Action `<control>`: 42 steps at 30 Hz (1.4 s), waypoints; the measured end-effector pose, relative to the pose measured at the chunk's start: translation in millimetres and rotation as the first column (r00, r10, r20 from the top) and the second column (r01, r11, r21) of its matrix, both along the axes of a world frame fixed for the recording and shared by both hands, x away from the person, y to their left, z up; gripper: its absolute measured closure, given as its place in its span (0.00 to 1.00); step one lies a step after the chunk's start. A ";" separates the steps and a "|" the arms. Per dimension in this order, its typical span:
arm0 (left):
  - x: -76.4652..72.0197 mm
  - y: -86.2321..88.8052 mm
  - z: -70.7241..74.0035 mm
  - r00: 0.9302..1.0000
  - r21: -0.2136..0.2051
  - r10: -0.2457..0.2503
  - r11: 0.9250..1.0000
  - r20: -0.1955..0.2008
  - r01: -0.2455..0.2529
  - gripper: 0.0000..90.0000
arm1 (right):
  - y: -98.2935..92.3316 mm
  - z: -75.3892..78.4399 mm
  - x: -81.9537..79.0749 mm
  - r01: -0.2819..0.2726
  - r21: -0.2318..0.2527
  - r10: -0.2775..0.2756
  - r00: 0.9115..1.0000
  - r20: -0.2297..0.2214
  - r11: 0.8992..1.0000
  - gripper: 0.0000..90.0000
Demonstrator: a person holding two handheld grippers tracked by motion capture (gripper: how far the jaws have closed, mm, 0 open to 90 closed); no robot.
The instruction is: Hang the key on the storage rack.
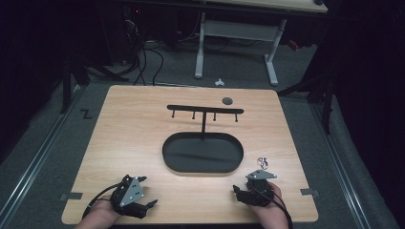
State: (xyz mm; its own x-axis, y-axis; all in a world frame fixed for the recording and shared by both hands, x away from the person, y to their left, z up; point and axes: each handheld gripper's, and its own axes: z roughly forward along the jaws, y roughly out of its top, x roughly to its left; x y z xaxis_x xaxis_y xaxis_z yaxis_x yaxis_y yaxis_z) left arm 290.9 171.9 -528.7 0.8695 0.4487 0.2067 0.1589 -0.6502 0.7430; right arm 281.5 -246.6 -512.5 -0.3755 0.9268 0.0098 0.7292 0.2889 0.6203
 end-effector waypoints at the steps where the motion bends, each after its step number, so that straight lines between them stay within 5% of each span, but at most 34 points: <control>1: -0.2 0.0 -0.1 1.000 -0.001 -0.001 1.000 0.001 0.001 0.17 | -1.4 0.6 0.1 -0.002 -0.001 0.002 1.000 -0.003 1.000 0.37; 32: 0.0 -0.6 -0.3 1.000 0.004 -0.002 1.000 -0.001 0.002 0.17 | -49.5 8.8 -6.2 0.107 -0.014 -0.108 0.992 -0.059 0.994 0.27; 42: -0.3 0.2 -0.1 1.000 -0.001 -0.003 1.000 0.001 0.003 0.17 | -64.2 13.9 10.3 0.158 -0.045 -0.162 0.982 -0.093 0.986 0.32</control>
